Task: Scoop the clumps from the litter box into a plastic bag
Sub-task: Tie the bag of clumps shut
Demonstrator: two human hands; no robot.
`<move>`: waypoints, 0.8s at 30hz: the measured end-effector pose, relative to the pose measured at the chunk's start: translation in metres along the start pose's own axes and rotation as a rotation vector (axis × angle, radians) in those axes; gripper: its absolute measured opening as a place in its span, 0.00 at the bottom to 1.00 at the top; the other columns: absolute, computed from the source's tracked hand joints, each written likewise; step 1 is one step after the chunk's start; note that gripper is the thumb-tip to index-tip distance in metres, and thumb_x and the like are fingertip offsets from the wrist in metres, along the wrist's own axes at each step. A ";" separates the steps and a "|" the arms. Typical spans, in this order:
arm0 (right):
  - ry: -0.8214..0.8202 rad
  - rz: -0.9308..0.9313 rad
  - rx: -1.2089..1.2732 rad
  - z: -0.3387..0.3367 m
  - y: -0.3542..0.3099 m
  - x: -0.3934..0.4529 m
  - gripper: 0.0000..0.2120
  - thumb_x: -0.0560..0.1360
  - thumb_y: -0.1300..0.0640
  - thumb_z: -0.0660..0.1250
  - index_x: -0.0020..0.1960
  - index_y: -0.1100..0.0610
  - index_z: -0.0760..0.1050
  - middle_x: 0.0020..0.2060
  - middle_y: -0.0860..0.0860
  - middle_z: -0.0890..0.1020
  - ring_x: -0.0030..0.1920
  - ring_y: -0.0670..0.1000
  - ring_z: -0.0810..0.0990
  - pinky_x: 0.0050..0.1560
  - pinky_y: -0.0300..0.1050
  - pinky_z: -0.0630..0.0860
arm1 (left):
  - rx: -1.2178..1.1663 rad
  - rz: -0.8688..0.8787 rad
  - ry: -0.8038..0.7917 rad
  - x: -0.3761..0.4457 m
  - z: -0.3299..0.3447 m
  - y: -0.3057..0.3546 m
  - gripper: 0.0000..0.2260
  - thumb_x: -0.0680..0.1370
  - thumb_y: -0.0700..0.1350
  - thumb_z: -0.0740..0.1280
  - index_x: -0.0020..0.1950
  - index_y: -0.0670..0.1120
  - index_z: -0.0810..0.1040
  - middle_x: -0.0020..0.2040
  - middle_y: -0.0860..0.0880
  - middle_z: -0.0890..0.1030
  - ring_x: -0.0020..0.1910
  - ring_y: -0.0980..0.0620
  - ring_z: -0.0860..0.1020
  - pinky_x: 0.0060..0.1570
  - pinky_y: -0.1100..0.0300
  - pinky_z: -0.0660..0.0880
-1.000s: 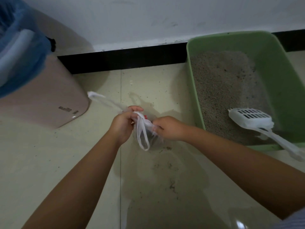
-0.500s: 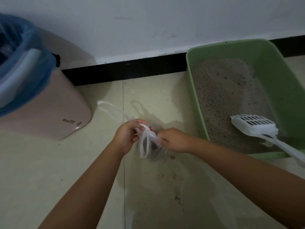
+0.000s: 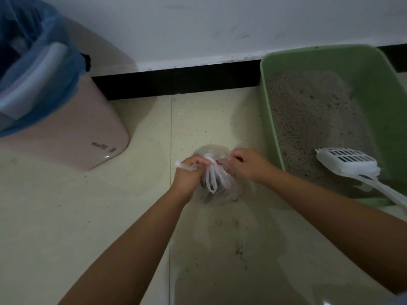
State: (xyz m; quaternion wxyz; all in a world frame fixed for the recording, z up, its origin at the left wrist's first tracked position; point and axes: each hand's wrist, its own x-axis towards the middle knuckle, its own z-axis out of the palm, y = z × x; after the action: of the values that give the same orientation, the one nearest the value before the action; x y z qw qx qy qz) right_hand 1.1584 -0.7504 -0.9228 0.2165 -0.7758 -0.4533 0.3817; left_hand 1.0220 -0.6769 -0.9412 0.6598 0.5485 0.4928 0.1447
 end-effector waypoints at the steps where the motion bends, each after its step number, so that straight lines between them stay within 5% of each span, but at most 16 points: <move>1: 0.012 -0.003 0.005 0.000 -0.004 0.004 0.09 0.80 0.59 0.57 0.45 0.58 0.74 0.39 0.52 0.77 0.43 0.52 0.73 0.37 0.40 0.68 | 0.034 0.056 0.047 0.002 -0.002 -0.004 0.13 0.77 0.30 0.60 0.35 0.41 0.76 0.30 0.56 0.80 0.36 0.55 0.77 0.33 0.70 0.74; 3: -0.026 -0.019 0.077 0.000 -0.013 0.011 0.13 0.79 0.63 0.56 0.61 0.62 0.72 0.57 0.57 0.78 0.49 0.51 0.75 0.46 0.39 0.71 | 0.142 0.161 0.078 0.004 -0.006 -0.011 0.18 0.73 0.26 0.62 0.30 0.46 0.75 0.25 0.58 0.78 0.28 0.64 0.76 0.31 0.73 0.73; 5: -0.148 -0.049 0.133 0.000 -0.021 0.018 0.18 0.79 0.66 0.55 0.68 0.61 0.68 0.64 0.58 0.73 0.46 0.41 0.76 0.40 0.29 0.71 | 0.234 0.256 0.058 0.005 -0.007 -0.013 0.20 0.73 0.26 0.64 0.29 0.49 0.75 0.30 0.57 0.77 0.29 0.67 0.76 0.35 0.76 0.73; 7: -0.274 -0.035 0.075 -0.001 -0.025 0.025 0.18 0.78 0.66 0.56 0.67 0.61 0.69 0.59 0.58 0.76 0.41 0.39 0.79 0.35 0.28 0.71 | 0.273 0.337 0.054 0.006 -0.009 -0.013 0.17 0.72 0.29 0.66 0.31 0.50 0.77 0.31 0.58 0.78 0.32 0.68 0.76 0.39 0.76 0.72; 11: -0.346 -0.012 0.046 -0.006 -0.023 0.030 0.12 0.77 0.66 0.60 0.58 0.69 0.75 0.32 0.52 0.75 0.24 0.40 0.74 0.27 0.29 0.69 | 0.234 0.278 0.057 0.000 -0.013 -0.009 0.11 0.73 0.30 0.66 0.36 0.43 0.81 0.29 0.63 0.80 0.30 0.69 0.76 0.38 0.75 0.73; 14: -0.281 -0.124 -0.166 -0.010 -0.025 0.029 0.11 0.77 0.65 0.60 0.55 0.68 0.77 0.41 0.59 0.81 0.37 0.49 0.75 0.31 0.29 0.67 | -0.065 0.003 -0.058 -0.007 -0.012 0.004 0.12 0.77 0.34 0.61 0.38 0.43 0.79 0.31 0.54 0.81 0.29 0.62 0.78 0.36 0.68 0.75; 17: -0.274 -0.243 -0.408 -0.010 -0.028 0.023 0.12 0.78 0.63 0.57 0.56 0.67 0.76 0.54 0.62 0.79 0.53 0.57 0.75 0.46 0.42 0.66 | -0.382 -0.116 -0.227 -0.007 -0.020 0.014 0.24 0.80 0.37 0.52 0.27 0.44 0.77 0.29 0.50 0.80 0.30 0.56 0.77 0.31 0.68 0.75; 20: -0.314 -0.350 -0.581 -0.006 -0.026 0.014 0.12 0.78 0.63 0.56 0.56 0.67 0.74 0.55 0.62 0.76 0.55 0.58 0.73 0.49 0.41 0.62 | -0.349 -0.148 -0.315 -0.010 -0.025 0.019 0.20 0.82 0.40 0.49 0.31 0.43 0.68 0.26 0.51 0.77 0.25 0.57 0.74 0.29 0.67 0.72; 24: -0.288 -0.414 -0.671 -0.003 -0.012 0.007 0.14 0.77 0.58 0.56 0.55 0.64 0.74 0.55 0.60 0.75 0.53 0.57 0.75 0.44 0.40 0.63 | -0.184 -0.156 -0.212 -0.010 -0.024 0.010 0.19 0.82 0.42 0.52 0.31 0.44 0.63 0.21 0.53 0.70 0.20 0.57 0.68 0.24 0.68 0.69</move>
State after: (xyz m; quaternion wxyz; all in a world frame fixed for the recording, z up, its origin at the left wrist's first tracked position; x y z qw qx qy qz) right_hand 1.1559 -0.7385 -0.9156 -0.0418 -0.6345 -0.7246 0.2657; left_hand 1.0015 -0.6665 -0.9257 0.7648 0.4580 0.4461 0.0792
